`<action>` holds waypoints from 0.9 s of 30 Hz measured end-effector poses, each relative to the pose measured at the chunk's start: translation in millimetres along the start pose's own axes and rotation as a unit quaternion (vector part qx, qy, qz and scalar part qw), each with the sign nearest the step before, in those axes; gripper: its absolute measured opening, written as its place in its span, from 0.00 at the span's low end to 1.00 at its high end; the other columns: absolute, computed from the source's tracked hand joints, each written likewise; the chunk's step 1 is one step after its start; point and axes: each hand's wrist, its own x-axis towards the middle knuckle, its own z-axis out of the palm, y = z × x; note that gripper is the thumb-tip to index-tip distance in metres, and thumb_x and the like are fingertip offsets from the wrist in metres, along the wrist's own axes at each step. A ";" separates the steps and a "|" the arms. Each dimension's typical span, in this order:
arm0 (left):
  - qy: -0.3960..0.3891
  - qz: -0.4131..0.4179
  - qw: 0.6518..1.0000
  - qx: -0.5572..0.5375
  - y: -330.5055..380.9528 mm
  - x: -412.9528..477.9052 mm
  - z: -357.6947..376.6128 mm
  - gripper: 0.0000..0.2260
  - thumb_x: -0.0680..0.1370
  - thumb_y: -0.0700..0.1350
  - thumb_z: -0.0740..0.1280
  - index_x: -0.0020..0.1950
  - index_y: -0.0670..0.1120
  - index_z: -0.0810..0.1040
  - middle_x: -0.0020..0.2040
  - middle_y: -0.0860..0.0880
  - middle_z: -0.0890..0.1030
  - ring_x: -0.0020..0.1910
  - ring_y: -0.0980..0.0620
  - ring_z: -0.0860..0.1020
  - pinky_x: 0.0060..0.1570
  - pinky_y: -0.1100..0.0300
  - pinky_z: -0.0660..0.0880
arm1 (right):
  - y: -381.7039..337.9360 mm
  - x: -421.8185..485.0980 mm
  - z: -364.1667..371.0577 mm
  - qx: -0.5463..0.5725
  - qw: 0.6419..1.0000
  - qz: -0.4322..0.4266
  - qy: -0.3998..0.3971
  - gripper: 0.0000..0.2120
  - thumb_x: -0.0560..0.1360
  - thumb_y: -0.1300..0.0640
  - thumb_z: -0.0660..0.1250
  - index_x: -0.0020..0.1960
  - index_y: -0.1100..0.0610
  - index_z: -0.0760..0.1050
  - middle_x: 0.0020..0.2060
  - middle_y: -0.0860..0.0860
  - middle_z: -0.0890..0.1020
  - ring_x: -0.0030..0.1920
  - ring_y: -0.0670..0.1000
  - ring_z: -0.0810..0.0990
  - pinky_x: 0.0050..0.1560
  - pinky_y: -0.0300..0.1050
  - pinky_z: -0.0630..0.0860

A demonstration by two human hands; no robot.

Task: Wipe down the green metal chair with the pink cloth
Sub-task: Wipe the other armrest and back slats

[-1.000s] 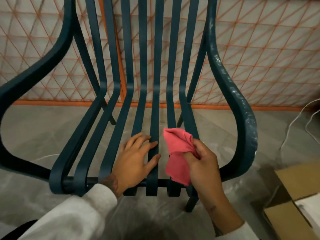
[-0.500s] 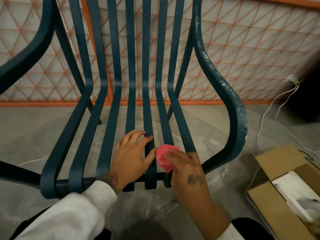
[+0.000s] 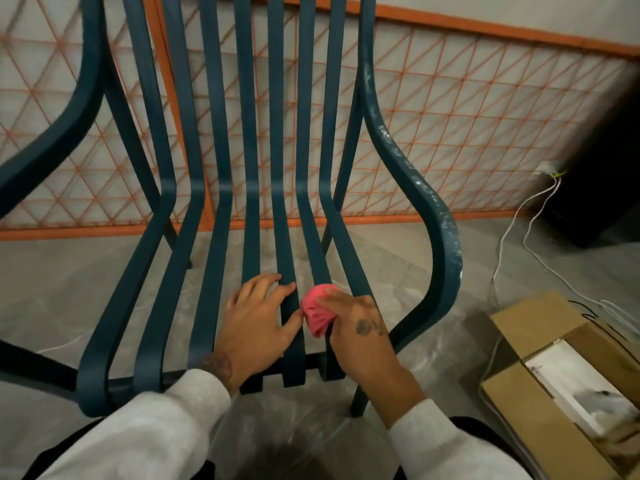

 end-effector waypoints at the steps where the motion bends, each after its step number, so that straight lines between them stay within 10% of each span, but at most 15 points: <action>1: 0.002 0.002 1.000 -0.003 0.4 0.5 -0.7 0.32 0.73 0.69 0.49 0.73 0.57 0.70 0.74 0.55 0.67 0.75 0.53 0.61 0.73 0.47 0.59 | 1.9 -4.8 1.9 -0.010 0.999 0.026 -0.020 0.13 0.80 0.64 0.60 0.62 0.58 0.78 0.52 0.51 0.79 0.59 0.53 0.77 0.64 0.40 0.70; 18: -0.012 -0.012 0.999 -0.052 0.6 7.6 -4.8 0.34 0.70 0.70 0.53 0.71 0.56 0.73 0.72 0.55 0.70 0.73 0.52 0.64 0.74 0.47 0.59 | 6.7 -45.7 -25.5 0.136 0.989 -0.018 0.045 0.20 0.77 0.68 0.62 0.61 0.48 0.80 0.60 0.42 0.80 0.54 0.45 0.79 0.62 0.39 0.75; 22: -0.020 0.011 1.000 -0.019 9.5 12.6 -9.7 0.26 0.73 0.64 0.62 0.70 0.59 0.72 0.72 0.55 0.69 0.75 0.51 0.60 0.74 0.43 0.56 | 16.1 -89.1 -23.1 0.367 0.914 0.146 0.096 0.18 0.78 0.65 0.65 0.57 0.44 0.82 0.51 0.36 0.83 0.50 0.35 0.80 0.48 0.29 0.76; 27: -0.088 0.129 0.986 -0.058 53.8 18.3 -2.4 0.25 0.74 0.61 0.61 0.70 0.59 0.73 0.71 0.56 0.70 0.74 0.51 0.63 0.75 0.46 0.55 | 34.7 -111.5 -20.5 0.525 0.800 0.268 0.111 0.07 0.73 0.59 0.73 0.50 0.51 0.85 0.44 0.47 0.87 0.46 0.46 0.84 0.50 0.46 0.79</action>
